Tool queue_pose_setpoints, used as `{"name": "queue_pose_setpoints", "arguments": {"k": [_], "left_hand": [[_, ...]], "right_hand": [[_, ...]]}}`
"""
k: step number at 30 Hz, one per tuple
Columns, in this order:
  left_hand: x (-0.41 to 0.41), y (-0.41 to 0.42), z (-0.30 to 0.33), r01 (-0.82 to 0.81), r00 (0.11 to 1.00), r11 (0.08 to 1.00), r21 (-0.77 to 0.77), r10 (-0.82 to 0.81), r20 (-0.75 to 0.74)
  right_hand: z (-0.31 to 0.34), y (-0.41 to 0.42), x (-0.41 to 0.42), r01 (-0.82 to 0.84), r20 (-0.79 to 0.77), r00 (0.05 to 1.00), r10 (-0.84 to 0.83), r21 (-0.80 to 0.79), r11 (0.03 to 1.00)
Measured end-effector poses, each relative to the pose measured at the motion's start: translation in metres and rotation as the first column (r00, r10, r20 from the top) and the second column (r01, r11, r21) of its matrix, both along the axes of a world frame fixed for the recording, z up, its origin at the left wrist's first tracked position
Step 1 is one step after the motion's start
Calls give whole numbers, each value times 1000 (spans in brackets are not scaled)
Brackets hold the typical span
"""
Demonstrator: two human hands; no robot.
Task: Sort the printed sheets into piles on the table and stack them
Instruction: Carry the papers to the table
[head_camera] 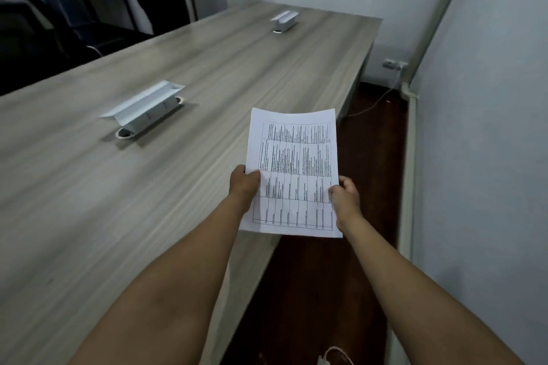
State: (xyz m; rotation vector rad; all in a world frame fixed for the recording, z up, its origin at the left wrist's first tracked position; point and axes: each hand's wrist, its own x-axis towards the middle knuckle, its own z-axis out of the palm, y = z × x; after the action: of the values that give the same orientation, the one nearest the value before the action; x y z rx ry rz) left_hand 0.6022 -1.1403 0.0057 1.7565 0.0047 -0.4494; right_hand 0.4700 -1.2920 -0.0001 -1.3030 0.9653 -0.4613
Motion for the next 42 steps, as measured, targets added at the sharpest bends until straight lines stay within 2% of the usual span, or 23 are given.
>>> {"name": "queue_pose_setpoints", "arguments": {"k": [11,21,26,37,39,42], "left_hand": [[89,70,6,-240,970,969,53,241,-18],[143,100,4,-462,886,886,36,463,-31],[162,97,0,-576,816,817,25,577,-32],[142,53,7,-810,584,586,18,810,-53],[131,54,14,-793,607,607,-51,782,-143],[115,66,26,-714,699,647,-268,639,-321]], "right_hand": [[6,42,133,-276,-3,961,276,-15,961],[8,58,226,-469,-1,883,469,-23,883],[5,48,271,-590,0,807,590,-25,807],[8,2,327,-846,36,533,845,-5,533],[10,-2,329,-868,49,497,866,10,497],[14,-8,333,-895,77,445,892,65,440]]}}
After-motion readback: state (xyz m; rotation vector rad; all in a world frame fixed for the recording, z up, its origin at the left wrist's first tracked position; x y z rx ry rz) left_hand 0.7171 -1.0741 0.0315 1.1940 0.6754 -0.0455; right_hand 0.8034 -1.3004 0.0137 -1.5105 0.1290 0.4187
